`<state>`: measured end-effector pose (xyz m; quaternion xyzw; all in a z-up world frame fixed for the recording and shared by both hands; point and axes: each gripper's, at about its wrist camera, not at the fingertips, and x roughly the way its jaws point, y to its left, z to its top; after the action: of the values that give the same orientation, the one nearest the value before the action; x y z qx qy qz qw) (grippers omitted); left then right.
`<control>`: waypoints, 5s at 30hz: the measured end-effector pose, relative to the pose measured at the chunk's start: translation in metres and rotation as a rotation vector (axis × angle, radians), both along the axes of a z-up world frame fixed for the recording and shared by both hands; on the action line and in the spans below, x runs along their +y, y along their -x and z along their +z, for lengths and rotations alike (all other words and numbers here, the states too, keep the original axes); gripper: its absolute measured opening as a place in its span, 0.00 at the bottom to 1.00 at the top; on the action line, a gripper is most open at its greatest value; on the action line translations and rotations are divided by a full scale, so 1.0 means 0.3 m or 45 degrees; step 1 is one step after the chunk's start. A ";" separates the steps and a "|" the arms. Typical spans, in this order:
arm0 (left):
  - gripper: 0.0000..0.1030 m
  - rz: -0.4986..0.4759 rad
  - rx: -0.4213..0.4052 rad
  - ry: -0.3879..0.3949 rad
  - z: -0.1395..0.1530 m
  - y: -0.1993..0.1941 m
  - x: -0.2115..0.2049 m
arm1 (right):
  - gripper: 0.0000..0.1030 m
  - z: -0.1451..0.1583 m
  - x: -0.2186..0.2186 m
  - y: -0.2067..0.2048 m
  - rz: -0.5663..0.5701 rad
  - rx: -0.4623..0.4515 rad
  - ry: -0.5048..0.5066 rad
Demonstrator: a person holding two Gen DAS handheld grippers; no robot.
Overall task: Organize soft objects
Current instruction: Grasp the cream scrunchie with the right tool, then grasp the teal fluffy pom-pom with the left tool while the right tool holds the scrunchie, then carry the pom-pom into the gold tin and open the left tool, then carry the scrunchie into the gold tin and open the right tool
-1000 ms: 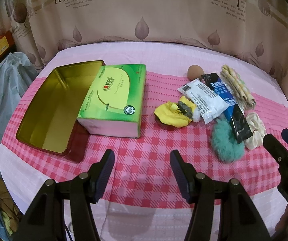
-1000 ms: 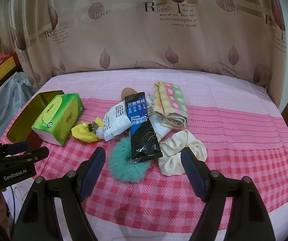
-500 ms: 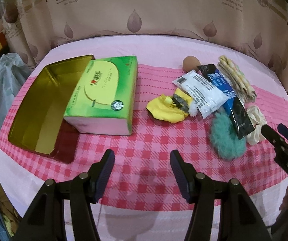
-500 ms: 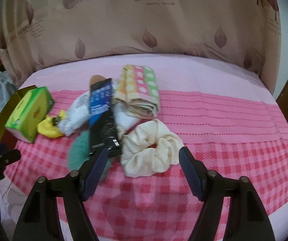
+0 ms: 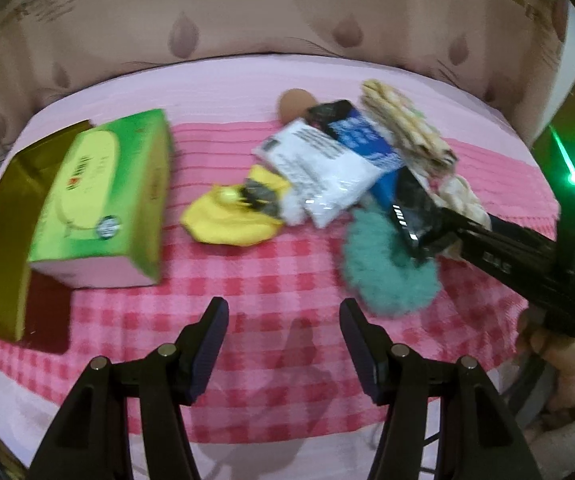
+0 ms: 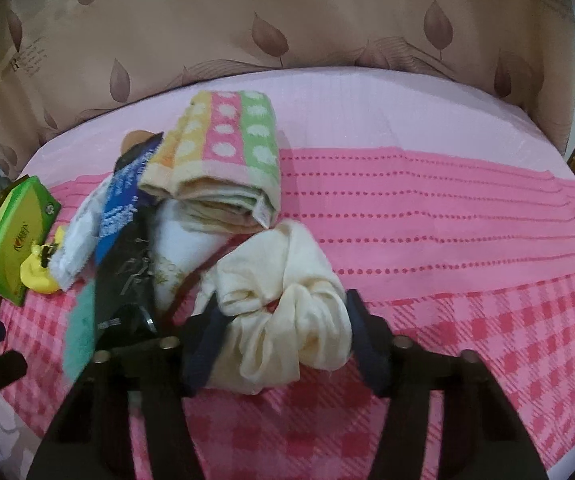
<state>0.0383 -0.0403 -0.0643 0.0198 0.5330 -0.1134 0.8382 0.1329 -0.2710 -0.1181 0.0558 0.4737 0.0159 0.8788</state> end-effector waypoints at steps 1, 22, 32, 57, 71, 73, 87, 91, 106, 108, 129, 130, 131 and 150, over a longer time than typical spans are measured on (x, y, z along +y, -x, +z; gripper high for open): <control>0.57 -0.019 0.004 0.008 -0.005 0.001 -0.014 | 0.41 -0.001 -0.001 -0.001 -0.003 -0.013 0.011; 0.58 -0.201 0.112 0.000 -0.118 -0.059 -0.286 | 0.25 -0.010 -0.141 0.007 -0.099 -0.054 0.010; 0.52 -0.209 0.070 0.017 -0.143 -0.147 -0.323 | 0.27 -0.013 -0.088 0.033 -0.091 -0.062 0.025; 0.22 -0.188 0.023 0.089 0.040 0.003 -0.045 | 0.27 -0.013 -0.077 0.031 -0.088 -0.064 0.047; 0.22 0.088 -0.158 -0.046 0.201 -0.096 0.261 | 0.27 -0.015 -0.071 0.026 -0.087 -0.065 0.054; 0.22 0.146 -0.166 -0.078 0.207 -0.117 0.341 | 0.27 -0.015 -0.070 0.023 -0.087 -0.064 0.056; 0.22 0.457 -0.049 -0.248 0.084 -0.216 0.826 | 0.27 -0.012 -0.079 0.025 -0.084 -0.065 0.080; 0.22 0.485 0.001 -0.258 0.024 -0.224 0.888 | 0.27 -0.014 -0.073 0.029 -0.084 -0.066 0.079; 0.34 0.518 0.085 -0.280 -0.070 -0.226 0.962 | 0.27 -0.013 -0.075 0.034 -0.085 -0.067 0.087; 0.38 0.522 0.085 -0.278 -0.067 -0.221 0.963 | 0.27 -0.013 -0.074 0.034 -0.084 -0.067 0.089; 0.55 0.603 -0.064 -0.179 0.030 -0.120 0.971 | 0.29 -0.014 -0.093 0.034 -0.085 -0.066 0.122; 0.55 0.608 -0.078 -0.181 0.039 -0.112 0.967 | 0.29 -0.014 -0.086 0.035 -0.085 -0.066 0.122; 0.55 0.613 -0.098 -0.186 0.049 -0.106 0.959 | 0.29 -0.014 -0.088 0.034 -0.085 -0.066 0.118; 0.55 0.601 -0.202 -0.059 0.060 -0.069 0.934 | 0.15 0.054 -0.160 0.029 -0.133 -0.029 0.231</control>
<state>0.0590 0.2399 -0.0463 -0.0773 0.4580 0.0998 0.8800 0.1242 -0.3190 -0.1019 0.0004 0.4598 -0.0723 0.8851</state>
